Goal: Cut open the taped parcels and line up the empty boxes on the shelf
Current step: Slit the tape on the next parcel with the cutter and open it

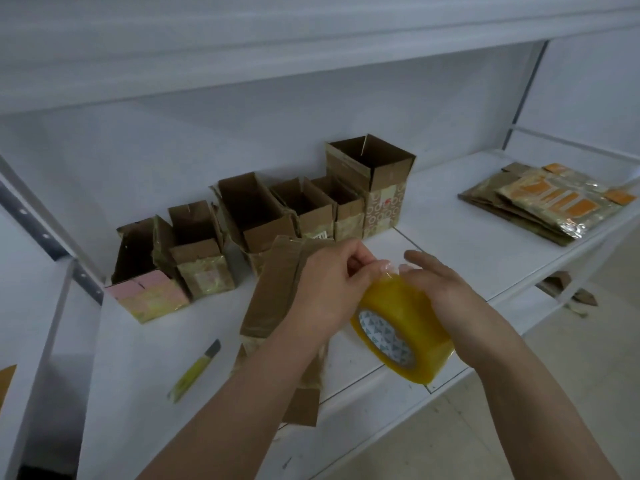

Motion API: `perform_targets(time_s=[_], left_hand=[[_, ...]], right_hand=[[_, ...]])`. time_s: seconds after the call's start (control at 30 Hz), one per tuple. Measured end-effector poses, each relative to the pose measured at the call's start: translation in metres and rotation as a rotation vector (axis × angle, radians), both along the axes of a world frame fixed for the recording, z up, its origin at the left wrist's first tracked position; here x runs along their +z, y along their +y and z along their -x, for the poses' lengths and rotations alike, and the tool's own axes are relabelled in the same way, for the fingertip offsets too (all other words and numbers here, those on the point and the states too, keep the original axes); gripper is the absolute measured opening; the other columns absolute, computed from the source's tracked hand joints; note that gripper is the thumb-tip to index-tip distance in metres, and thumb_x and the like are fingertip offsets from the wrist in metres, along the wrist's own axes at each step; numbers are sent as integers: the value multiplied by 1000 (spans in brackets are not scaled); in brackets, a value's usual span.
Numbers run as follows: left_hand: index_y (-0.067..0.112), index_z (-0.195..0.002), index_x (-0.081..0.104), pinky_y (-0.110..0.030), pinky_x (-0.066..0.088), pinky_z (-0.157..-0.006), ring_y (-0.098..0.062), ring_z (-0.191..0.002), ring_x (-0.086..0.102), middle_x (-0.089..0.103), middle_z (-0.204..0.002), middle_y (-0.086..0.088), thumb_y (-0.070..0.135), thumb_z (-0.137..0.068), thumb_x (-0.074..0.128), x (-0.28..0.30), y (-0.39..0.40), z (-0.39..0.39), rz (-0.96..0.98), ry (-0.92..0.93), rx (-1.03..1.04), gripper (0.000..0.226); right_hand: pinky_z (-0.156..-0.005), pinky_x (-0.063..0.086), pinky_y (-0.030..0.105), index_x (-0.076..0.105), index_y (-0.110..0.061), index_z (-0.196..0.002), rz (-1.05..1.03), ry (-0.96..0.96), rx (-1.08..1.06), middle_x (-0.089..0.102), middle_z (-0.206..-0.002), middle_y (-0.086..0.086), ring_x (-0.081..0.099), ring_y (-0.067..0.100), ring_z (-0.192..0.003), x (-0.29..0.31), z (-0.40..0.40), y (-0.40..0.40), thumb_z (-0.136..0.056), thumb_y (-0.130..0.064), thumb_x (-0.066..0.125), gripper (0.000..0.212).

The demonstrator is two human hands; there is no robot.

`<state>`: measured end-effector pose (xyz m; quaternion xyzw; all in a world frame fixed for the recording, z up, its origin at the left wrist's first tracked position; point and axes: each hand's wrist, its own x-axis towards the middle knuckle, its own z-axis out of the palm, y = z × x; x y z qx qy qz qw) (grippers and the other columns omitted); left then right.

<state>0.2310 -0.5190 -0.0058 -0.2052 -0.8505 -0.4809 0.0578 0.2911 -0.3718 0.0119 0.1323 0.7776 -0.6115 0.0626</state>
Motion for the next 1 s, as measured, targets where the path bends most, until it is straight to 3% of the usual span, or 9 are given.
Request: perform_targets(time_s=[0.1,0.2,0.27,0.4,0.57,0.77,0.83,0.9,1.0], left_hand=[[24,-83,56,-17,41,-62,-1,-69,55,57,-72,14,35,-92,63,3,-7,3,82,100,63,16],[23,-79,55,-21,46,-62,1,-64,58,60,-71,11,32,-94,61,4,-18,12,6,56,115,18],[27,-77,53,-33,55,-62,-2,-62,61,61,-71,9,30,-94,61,3,-23,14,-48,22,136,19],[32,-73,44,-40,52,-57,-15,-58,58,56,-66,5,30,-94,61,2,-33,15,-10,123,224,27],[22,-81,50,-21,44,-52,-13,-57,57,56,-68,2,28,-94,60,9,-65,15,33,244,339,18],[23,-80,49,-22,41,-54,-14,-61,58,59,-70,2,31,-95,59,-4,-95,18,85,164,458,20],[17,-81,52,-21,42,-53,-10,-59,55,57,-69,1,29,-94,59,-3,-104,14,80,214,497,19],[13,-83,54,-13,41,-51,-7,-56,53,55,-66,2,24,-95,60,0,-118,6,40,259,540,17],[9,-83,56,-17,45,-49,-8,-51,57,58,-63,-2,22,-94,60,-7,-139,-9,63,218,555,17]], right_hand=[[-80,52,31,40,-34,-140,-7,-26,119,61,-119,-1,64,19,-96,6,3,8,-86,-40,69,62],[-79,57,35,51,-35,-130,25,76,191,67,-114,2,71,23,-93,14,3,22,-55,-60,78,84],[-74,58,35,57,-35,-124,63,124,225,69,-114,3,72,23,-93,16,8,27,-41,-63,79,90],[-73,61,34,53,-34,-122,9,75,308,70,-108,-1,73,21,-90,22,16,21,-53,-58,83,79],[-84,57,37,45,-38,-123,-362,-54,330,61,-105,-5,66,17,-92,15,22,15,-41,-87,68,98],[-63,56,26,59,-32,-114,-77,12,336,71,-103,6,73,21,-83,8,24,16,-57,-68,75,69],[-65,57,27,58,-31,-113,-137,-7,350,71,-99,3,72,21,-82,7,25,7,-63,-67,76,64],[-68,57,29,57,-33,-111,-283,-18,335,68,-96,-1,69,17,-83,3,27,2,-55,-69,66,67],[-70,55,29,57,-35,-108,-402,-40,317,65,-98,-3,66,16,-84,1,24,2,-50,-76,58,72]])
